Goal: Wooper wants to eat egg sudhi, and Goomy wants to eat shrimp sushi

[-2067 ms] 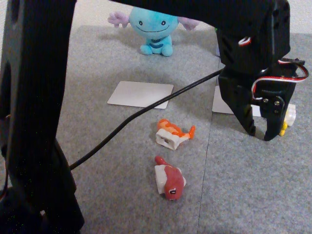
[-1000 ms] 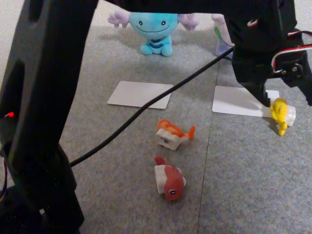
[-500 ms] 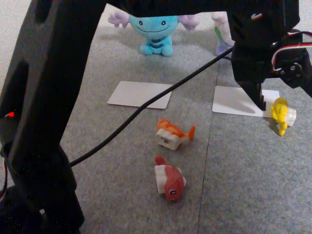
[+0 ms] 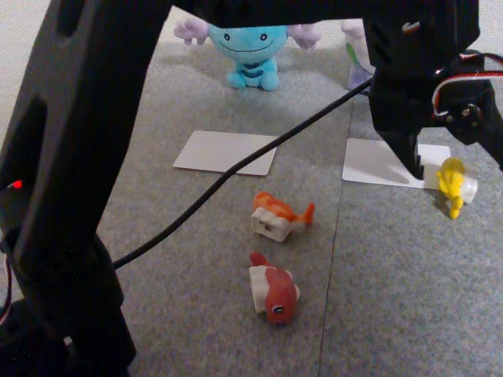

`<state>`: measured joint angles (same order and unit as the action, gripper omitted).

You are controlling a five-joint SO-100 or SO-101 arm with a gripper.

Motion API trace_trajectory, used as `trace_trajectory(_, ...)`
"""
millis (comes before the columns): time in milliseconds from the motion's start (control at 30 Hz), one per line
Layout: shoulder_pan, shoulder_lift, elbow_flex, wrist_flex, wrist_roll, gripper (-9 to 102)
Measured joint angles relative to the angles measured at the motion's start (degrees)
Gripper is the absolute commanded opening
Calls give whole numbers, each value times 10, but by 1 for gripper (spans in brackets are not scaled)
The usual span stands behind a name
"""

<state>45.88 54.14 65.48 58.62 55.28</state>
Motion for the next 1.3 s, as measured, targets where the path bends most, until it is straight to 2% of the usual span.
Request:
trace_trajectory(500,0,-21,-28,11,24,35)
trace_trajectory(900,0,-162,-258,156,75,35)
trace_trajectory(1133,0,-198,-330,195,73,35)
trace_trajectory(1300,0,-198,-330,195,73,21)
